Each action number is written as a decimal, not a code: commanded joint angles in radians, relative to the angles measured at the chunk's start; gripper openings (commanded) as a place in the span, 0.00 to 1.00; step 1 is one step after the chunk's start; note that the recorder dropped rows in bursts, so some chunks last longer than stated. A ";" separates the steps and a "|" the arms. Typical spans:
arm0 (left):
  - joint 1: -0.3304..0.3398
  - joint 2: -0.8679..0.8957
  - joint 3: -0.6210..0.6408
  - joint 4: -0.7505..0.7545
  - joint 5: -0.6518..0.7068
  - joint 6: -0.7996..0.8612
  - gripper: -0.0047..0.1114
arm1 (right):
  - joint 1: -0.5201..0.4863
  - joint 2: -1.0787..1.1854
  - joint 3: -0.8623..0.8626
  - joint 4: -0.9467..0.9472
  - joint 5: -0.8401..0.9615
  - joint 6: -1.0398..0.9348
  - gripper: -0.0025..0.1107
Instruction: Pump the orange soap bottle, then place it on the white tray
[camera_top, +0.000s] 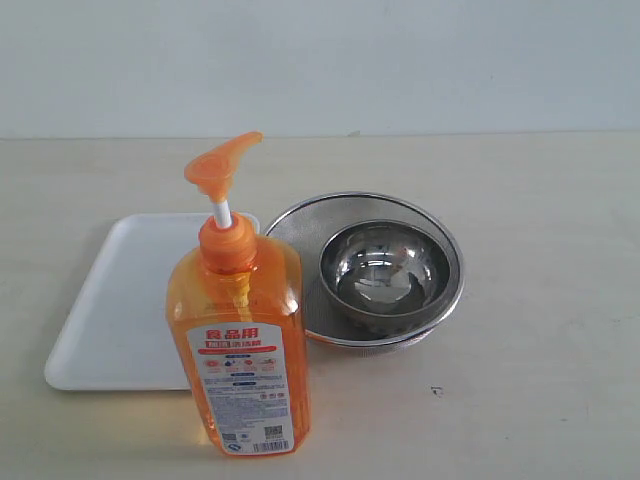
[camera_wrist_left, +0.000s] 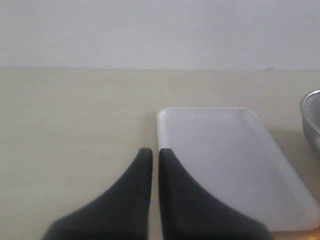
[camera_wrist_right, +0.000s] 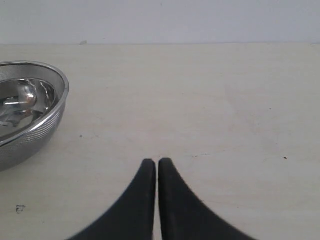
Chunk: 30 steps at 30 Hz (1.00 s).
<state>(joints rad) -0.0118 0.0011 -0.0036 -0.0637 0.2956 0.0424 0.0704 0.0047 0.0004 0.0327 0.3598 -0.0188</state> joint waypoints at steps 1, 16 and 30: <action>0.001 -0.001 0.004 0.000 -0.001 0.003 0.08 | -0.003 -0.005 0.000 -0.002 -0.019 -0.002 0.02; 0.001 -0.001 0.004 0.000 -0.001 0.003 0.08 | -0.003 -0.005 0.000 -0.002 -0.178 -0.002 0.02; 0.001 -0.001 0.004 0.000 -0.001 0.003 0.08 | -0.003 -0.005 0.000 -0.002 -0.214 -0.009 0.02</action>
<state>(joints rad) -0.0118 0.0011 -0.0036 -0.0637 0.2956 0.0424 0.0704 0.0047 0.0004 0.0327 0.1504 -0.0208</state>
